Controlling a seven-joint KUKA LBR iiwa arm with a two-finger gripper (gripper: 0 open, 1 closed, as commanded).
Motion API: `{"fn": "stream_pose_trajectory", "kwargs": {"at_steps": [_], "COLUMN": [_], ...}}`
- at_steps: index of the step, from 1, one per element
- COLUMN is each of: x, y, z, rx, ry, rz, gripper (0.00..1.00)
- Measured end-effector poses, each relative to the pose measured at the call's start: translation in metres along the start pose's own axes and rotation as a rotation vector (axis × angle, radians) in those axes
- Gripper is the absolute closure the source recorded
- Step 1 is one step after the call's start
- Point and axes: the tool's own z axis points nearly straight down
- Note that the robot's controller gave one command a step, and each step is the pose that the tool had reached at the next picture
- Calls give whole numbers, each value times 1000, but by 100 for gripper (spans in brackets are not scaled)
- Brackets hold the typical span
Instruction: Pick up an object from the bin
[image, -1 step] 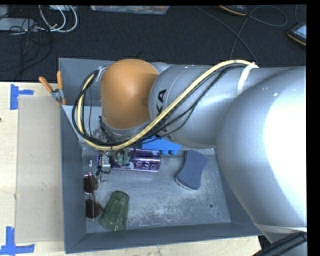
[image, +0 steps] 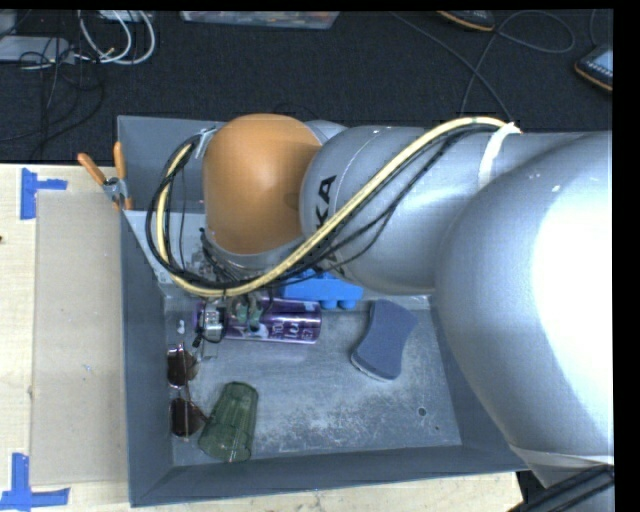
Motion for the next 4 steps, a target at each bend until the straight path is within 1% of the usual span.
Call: {"fn": "stream_pose_trajectory", "kwargs": {"at_steps": [1, 2, 3, 4], "x": [-9, -11, -15, -13], "y": [-48, -82, -129, -144], "z": [69, 70, 66, 94], "rx": [-2, -4, 1, -5], "ry": [-2, -4, 3, -3], "rz": [55, -34, 127, 37], "gripper": [0, 0, 0, 0]}}
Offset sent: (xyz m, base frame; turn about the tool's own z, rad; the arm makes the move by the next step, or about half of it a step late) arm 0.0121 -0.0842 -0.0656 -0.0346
